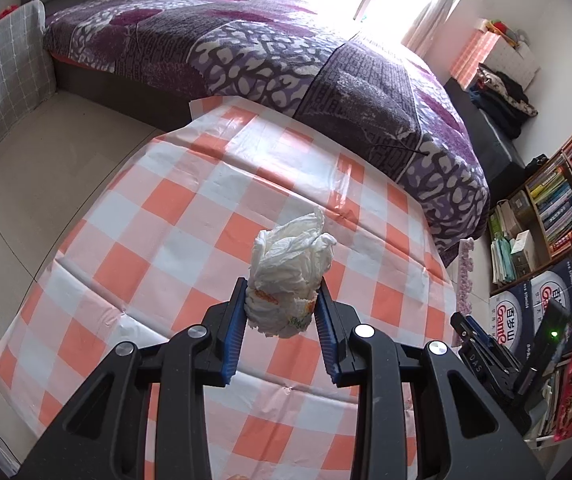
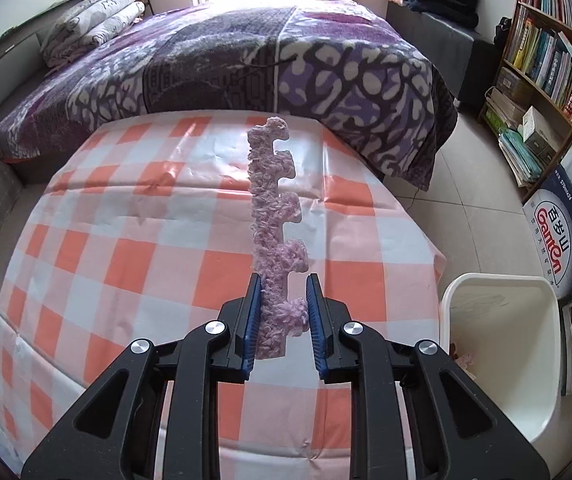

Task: Collect trash
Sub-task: 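Grasp the second pink fuzzy strip with the right tool while the left tool holds the tissue, then carry the strip over the bin and open the right tool while the left tool carries the tissue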

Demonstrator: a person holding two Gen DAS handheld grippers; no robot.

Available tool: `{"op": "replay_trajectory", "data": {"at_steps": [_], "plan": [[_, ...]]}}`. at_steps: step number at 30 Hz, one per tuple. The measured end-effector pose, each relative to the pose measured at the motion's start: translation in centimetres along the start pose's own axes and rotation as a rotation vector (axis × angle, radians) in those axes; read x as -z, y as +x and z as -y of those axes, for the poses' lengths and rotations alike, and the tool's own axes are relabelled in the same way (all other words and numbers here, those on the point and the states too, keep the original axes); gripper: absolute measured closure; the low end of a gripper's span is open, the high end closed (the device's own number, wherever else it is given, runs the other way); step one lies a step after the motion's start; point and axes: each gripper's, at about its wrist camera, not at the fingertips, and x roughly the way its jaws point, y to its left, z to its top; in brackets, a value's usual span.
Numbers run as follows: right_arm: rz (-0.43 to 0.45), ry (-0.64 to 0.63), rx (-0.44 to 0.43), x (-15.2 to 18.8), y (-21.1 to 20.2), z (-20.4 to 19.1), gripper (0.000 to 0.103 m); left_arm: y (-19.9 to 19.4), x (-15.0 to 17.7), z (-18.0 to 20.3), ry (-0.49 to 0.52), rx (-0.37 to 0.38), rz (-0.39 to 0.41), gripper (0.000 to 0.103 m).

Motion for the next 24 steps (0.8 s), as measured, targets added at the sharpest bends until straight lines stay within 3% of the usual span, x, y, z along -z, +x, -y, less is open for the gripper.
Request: {"op": "replay_trajectory", "data": {"at_steps": [11, 24], "plan": [[0.107, 0.052, -0.047, 1.1, -6.7, 1.1, 0.081, -0.3, 0.7, 1.2, 0.037, -0.015, 0.016, 0.07], [0.186, 0.182, 0.034, 3.1, -7.4, 6.6, 0.081, 2.2, 2.8, 4.6, 0.114, -0.061, -0.014, 0.07]]}}
